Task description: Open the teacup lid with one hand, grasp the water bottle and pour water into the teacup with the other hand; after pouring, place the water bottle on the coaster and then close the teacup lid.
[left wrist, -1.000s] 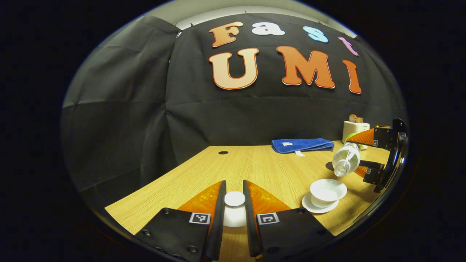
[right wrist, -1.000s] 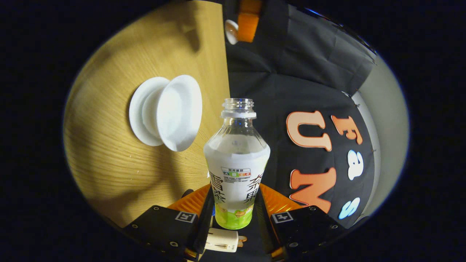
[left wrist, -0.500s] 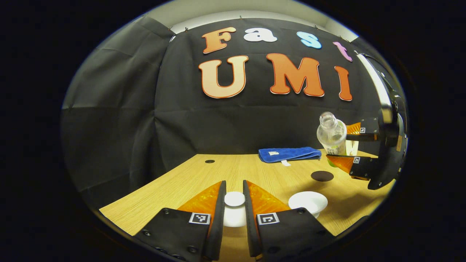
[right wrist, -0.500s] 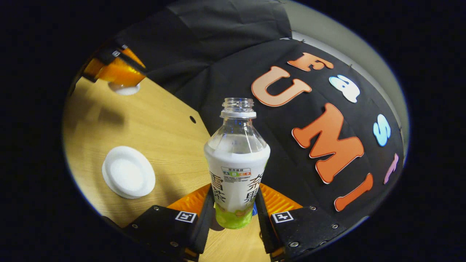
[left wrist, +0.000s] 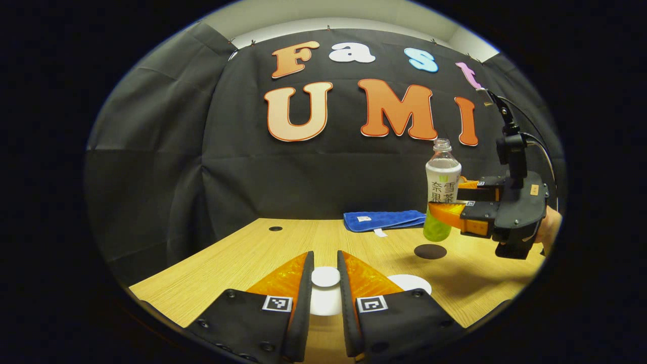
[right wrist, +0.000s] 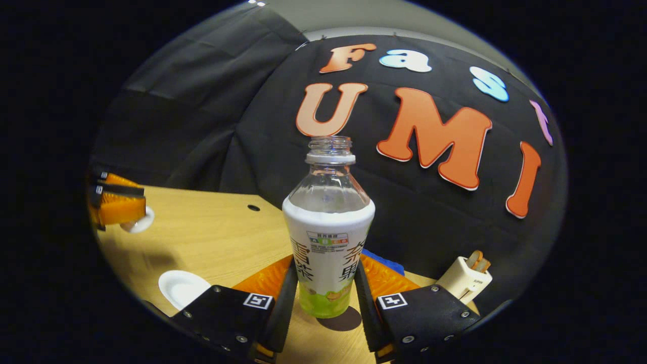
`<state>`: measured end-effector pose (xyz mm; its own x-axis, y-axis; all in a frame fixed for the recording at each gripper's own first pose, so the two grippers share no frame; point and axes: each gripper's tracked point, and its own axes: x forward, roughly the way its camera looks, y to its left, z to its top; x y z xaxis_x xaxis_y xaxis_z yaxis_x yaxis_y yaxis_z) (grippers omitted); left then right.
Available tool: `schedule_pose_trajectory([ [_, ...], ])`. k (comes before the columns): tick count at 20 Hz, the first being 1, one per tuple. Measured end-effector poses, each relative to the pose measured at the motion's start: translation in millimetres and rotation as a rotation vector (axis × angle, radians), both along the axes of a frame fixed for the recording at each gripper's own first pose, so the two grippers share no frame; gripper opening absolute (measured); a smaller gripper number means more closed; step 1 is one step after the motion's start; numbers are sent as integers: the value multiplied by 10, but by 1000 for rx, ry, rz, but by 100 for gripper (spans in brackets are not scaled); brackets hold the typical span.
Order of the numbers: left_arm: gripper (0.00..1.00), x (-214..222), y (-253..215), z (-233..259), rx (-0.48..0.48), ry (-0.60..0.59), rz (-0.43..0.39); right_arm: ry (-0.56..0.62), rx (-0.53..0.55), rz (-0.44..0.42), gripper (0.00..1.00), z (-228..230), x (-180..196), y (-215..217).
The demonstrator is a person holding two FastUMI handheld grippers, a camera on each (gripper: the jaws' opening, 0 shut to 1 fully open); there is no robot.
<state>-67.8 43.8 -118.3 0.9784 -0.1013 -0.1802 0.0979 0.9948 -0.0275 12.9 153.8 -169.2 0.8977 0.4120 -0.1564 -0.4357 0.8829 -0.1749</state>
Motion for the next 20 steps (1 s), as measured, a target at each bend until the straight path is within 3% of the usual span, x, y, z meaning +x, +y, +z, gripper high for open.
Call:
schedule_pose_trajectory([
  [7, 33, 10, -104, 44, -17, -5, -14, 29, 92, -95, 61, -26, 359, -197],
  [20, 33, 27, -71, 10, -14, 11, 5, 279, 125, -208, 61, -847, 694, -446],
])
